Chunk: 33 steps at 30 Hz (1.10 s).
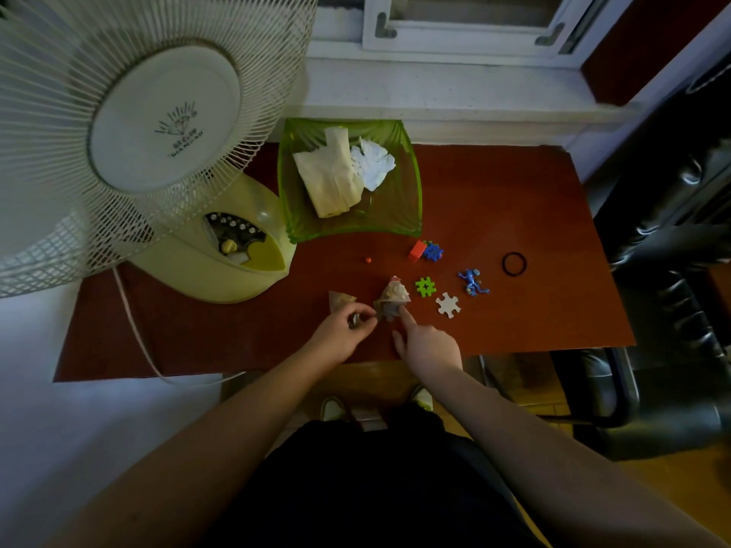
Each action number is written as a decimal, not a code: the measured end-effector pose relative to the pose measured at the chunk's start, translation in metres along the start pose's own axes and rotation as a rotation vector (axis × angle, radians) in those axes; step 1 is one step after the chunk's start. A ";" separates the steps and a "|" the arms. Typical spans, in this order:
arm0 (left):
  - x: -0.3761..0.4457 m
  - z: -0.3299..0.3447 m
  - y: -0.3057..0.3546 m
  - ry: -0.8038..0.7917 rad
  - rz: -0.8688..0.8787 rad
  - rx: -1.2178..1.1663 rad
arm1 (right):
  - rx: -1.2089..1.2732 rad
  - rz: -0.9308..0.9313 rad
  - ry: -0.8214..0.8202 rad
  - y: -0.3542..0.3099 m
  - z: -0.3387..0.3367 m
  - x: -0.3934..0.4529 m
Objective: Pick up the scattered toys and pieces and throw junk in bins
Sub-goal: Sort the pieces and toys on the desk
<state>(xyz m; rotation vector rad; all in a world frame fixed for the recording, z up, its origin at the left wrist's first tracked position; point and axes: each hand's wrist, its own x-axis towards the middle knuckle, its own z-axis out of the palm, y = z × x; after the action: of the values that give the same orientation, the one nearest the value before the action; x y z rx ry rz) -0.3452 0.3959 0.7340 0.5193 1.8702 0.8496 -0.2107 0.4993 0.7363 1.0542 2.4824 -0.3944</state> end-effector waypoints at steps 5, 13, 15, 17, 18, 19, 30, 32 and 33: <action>0.016 0.015 0.006 0.110 0.171 0.363 | 0.093 0.037 0.060 0.004 -0.002 0.000; 0.037 0.026 0.011 0.165 0.122 0.552 | 0.146 0.023 0.070 0.009 -0.007 0.015; 0.037 0.027 0.010 0.174 0.122 0.575 | 0.155 0.009 0.074 0.010 -0.009 0.021; 0.037 0.026 0.008 0.180 0.123 0.586 | 0.168 0.010 0.064 0.012 -0.011 0.028; 0.037 0.026 0.007 0.182 0.126 0.590 | 0.172 0.010 0.051 0.013 -0.012 0.031; 0.036 0.026 0.007 0.184 0.130 0.593 | 0.173 0.009 0.038 0.014 -0.014 0.034; 0.023 0.008 0.013 0.168 0.060 0.319 | 0.411 0.066 -0.080 0.026 -0.012 0.052; 0.021 0.003 0.014 0.157 0.010 0.163 | 0.445 0.074 -0.068 0.027 -0.010 0.052; 0.019 0.001 0.014 0.154 -0.010 0.079 | 0.457 0.069 -0.063 0.027 -0.010 0.052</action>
<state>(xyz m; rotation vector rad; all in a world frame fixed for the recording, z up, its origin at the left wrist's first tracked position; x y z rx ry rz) -0.3524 0.4182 0.7332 0.5048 2.0523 0.8312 -0.2260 0.5533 0.7175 1.2682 2.3464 -0.9898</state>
